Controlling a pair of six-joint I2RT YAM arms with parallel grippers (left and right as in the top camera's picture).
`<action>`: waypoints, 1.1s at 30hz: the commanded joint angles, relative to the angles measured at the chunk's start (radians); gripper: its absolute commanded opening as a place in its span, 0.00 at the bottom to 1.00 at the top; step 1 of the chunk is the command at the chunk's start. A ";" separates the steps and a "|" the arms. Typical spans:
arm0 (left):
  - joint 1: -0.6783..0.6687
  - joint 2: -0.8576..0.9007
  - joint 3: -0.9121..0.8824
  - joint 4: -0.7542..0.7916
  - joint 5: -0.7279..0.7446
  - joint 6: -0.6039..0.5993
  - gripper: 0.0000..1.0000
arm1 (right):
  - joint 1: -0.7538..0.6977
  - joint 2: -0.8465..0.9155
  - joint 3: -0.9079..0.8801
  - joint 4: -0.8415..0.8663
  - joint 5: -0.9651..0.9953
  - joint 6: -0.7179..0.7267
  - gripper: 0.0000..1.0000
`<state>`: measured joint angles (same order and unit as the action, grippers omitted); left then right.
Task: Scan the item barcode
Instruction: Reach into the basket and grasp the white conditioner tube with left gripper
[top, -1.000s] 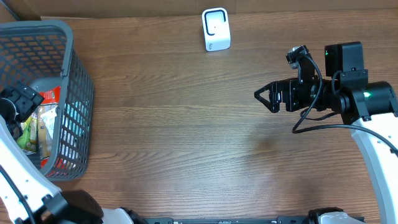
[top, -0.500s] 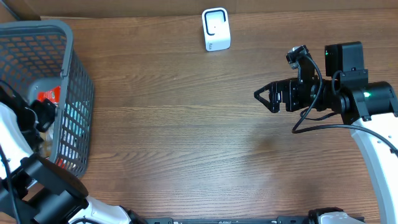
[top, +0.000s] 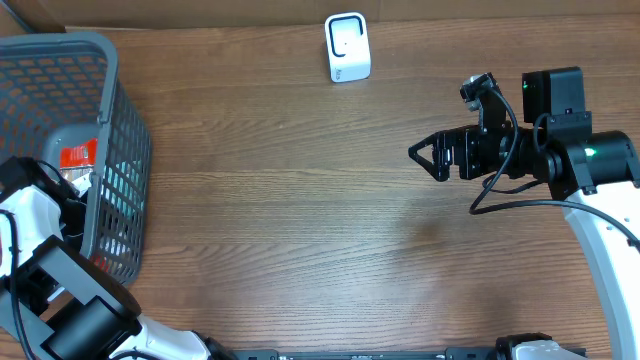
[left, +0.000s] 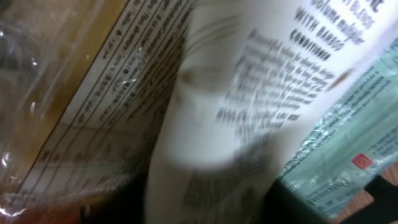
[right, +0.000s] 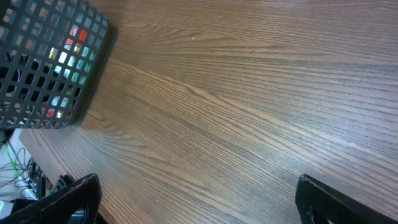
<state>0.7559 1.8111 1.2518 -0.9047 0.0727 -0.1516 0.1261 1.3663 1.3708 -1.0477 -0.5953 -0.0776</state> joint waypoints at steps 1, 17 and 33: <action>0.000 0.006 -0.010 -0.001 -0.009 -0.013 0.05 | 0.005 0.003 0.021 0.002 -0.009 0.006 1.00; -0.005 0.004 0.545 -0.457 -0.009 -0.093 0.04 | 0.005 0.003 0.021 0.002 -0.009 0.006 1.00; -0.166 -0.149 1.242 -0.674 0.189 -0.037 0.04 | 0.005 0.003 0.021 0.002 -0.009 0.006 1.00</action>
<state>0.6968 1.7634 2.4119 -1.5898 0.1070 -0.2329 0.1261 1.3663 1.3708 -1.0477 -0.5957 -0.0776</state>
